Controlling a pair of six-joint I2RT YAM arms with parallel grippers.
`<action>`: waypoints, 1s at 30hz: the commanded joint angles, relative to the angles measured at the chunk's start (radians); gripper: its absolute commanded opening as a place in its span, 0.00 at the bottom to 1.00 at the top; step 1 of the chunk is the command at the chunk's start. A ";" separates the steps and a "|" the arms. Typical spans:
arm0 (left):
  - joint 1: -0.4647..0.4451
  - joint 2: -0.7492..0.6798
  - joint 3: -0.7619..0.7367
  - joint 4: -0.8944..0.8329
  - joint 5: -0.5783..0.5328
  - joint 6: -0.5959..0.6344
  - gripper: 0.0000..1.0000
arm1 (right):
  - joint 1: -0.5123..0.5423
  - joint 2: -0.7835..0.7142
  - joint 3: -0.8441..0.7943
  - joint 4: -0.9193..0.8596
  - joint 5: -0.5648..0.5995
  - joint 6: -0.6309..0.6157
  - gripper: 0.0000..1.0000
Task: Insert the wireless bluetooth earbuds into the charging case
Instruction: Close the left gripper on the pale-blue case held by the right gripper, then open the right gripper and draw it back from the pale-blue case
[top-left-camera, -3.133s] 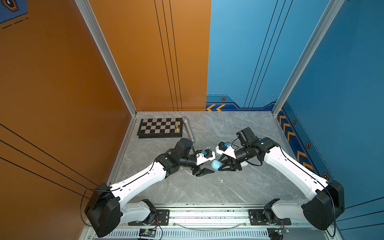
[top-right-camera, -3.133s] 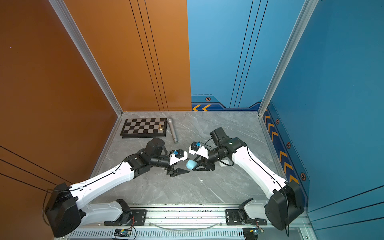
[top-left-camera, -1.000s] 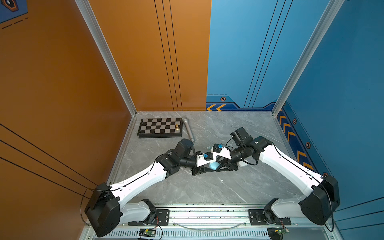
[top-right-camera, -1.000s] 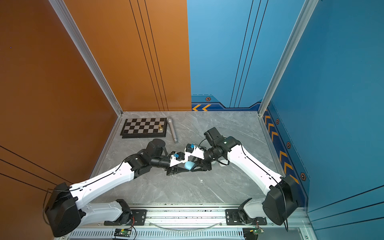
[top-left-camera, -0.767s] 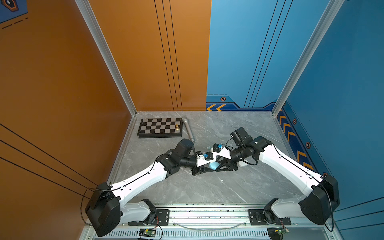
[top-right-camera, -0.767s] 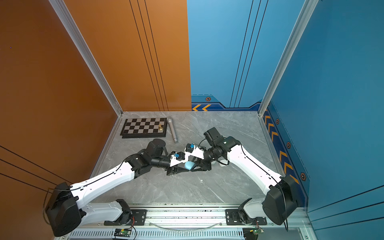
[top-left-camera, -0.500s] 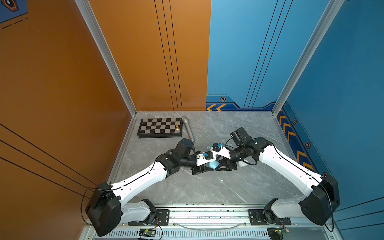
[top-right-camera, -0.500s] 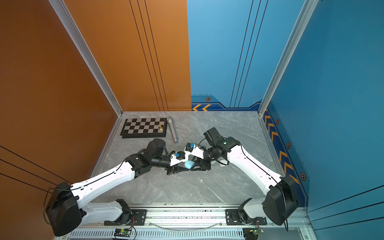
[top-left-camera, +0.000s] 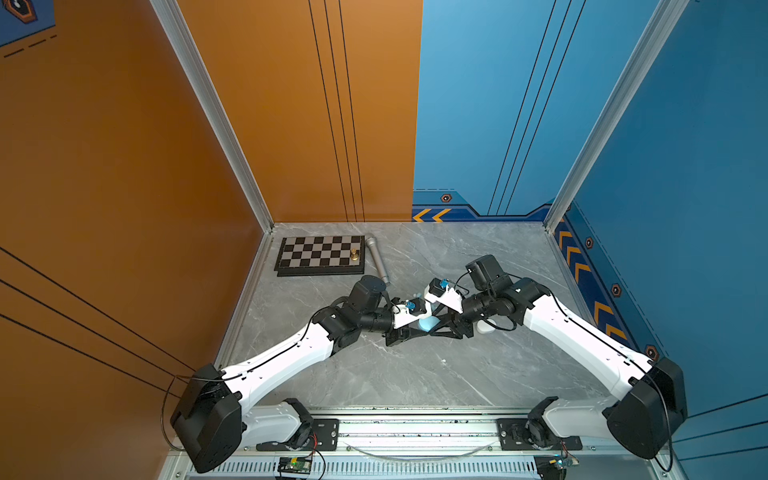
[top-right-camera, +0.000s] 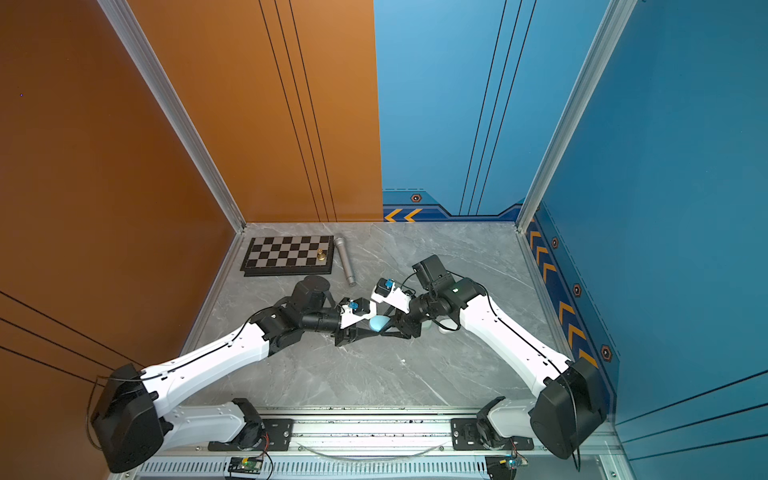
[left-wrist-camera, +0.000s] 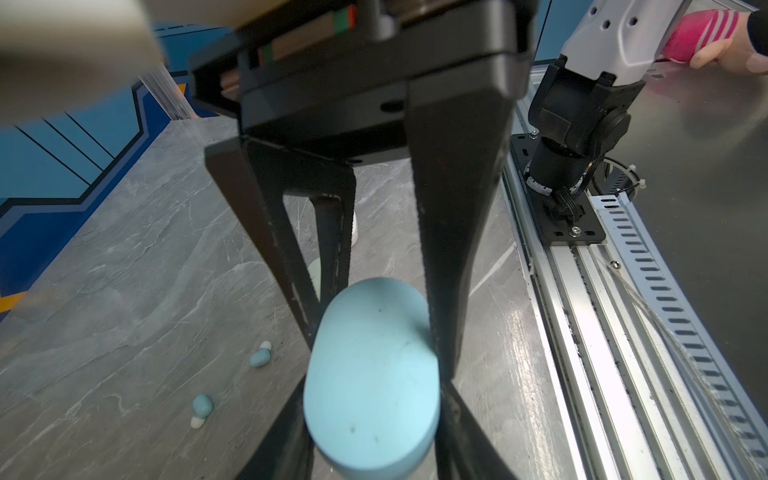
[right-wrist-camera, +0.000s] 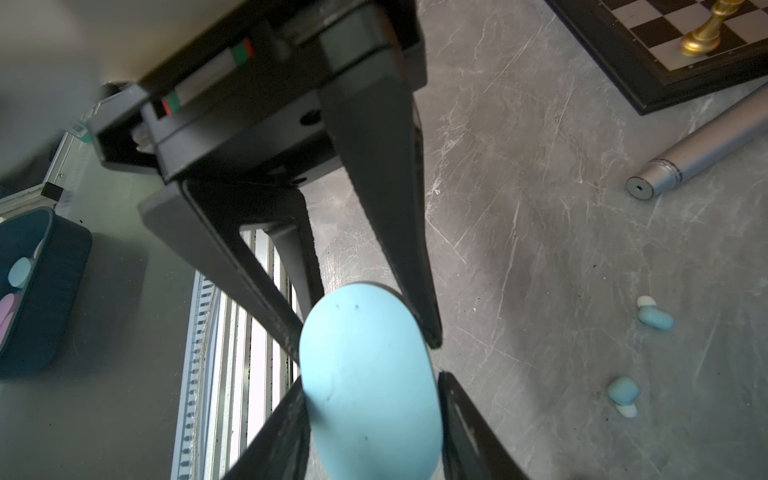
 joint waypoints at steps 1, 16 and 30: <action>-0.014 -0.001 0.023 -0.023 0.058 -0.002 0.00 | -0.019 -0.030 -0.006 0.116 -0.004 0.052 0.50; -0.014 -0.005 0.032 -0.044 0.047 -0.006 0.00 | -0.066 -0.072 -0.041 0.193 -0.037 0.146 0.49; -0.011 -0.013 0.028 -0.061 0.045 -0.004 0.00 | -0.096 -0.093 -0.075 0.293 -0.051 0.264 0.51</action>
